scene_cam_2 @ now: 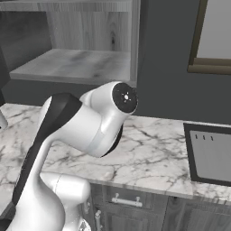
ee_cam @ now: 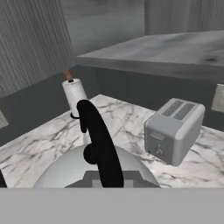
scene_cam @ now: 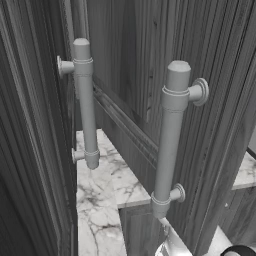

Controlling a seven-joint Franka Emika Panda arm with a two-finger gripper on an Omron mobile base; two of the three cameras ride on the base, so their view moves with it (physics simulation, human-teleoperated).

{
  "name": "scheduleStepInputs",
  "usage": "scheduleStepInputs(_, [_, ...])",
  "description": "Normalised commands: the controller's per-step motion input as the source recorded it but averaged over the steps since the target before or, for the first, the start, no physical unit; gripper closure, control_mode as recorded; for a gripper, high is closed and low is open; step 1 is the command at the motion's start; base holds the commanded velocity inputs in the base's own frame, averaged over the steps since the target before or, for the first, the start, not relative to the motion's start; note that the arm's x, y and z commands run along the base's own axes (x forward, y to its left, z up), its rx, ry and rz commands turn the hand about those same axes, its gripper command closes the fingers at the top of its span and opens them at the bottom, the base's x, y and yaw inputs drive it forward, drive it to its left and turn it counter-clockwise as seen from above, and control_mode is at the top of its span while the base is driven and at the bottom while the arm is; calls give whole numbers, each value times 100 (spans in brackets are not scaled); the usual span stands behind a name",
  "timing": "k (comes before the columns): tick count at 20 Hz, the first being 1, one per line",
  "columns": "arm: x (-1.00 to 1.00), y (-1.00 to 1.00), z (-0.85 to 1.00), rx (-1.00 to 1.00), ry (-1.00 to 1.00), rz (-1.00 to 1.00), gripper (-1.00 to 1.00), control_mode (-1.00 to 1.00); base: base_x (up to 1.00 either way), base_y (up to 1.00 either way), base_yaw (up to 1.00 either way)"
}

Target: Open the cabinet, pick the kettle from the cabinet, and place it in the sink.

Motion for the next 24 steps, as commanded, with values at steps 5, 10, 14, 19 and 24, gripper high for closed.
scheduleStepInputs(5, [3,3,-9,1,0,-3,100,-100,0,0,0])
scheduleStepInputs(10, [10,1,-17,4,-1,0,100,-100,0,0,0])
scheduleStepInputs(14, [10,3,-13,0,-5,0,100,-100,0,0,0])
scheduleStepInputs(19, [4,6,-8,0,-6,0,100,-100,0,0,0])
scheduleStepInputs(24, [0,0,0,0,0,0,100,-100,0,0,0])
